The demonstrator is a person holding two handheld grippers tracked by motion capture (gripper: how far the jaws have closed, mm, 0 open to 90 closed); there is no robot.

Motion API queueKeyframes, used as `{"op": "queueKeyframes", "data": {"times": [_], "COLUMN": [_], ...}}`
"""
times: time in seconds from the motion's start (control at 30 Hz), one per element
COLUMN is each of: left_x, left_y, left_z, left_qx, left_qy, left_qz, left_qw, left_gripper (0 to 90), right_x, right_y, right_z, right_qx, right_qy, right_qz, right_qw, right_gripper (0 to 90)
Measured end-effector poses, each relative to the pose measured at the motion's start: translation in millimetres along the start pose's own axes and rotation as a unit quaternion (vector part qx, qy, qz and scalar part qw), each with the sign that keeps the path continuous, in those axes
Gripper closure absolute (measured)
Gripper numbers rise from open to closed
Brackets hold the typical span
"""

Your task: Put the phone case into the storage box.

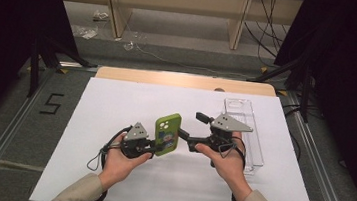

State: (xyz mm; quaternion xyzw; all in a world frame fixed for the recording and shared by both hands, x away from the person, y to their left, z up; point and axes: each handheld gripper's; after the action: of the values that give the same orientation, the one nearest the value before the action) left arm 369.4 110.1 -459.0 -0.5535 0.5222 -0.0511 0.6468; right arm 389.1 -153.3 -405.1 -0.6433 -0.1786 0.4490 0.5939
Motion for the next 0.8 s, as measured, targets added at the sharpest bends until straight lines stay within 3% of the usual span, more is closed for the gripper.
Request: {"op": "queueKeyframes", "data": {"times": [0.8], "left_x": [6.1], "left_y": [-7.7], "left_z": [-3.7], "left_qx": [-0.014], "left_qy": [-0.010], "left_qz": [-0.010], "left_qw": [0.9998], "left_gripper": [77.1], "right_x": [3.6], "right_y": [3.1], "right_z": [1.8], "right_qx": [0.007], "right_qy": [0.013], "right_qz": [-0.002], "right_qw": [0.9999], "right_gripper": [11.5]}}
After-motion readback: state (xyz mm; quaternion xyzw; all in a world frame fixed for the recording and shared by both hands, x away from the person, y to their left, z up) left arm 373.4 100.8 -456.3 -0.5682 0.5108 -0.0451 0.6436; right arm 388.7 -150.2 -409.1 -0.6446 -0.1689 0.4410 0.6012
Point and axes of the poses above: each handheld gripper's, and its own axes: x roughly forward along the jaws, y roughly out of its underside, z roughly to its left, and after that the axes turned 9 degrees about z, right-handed
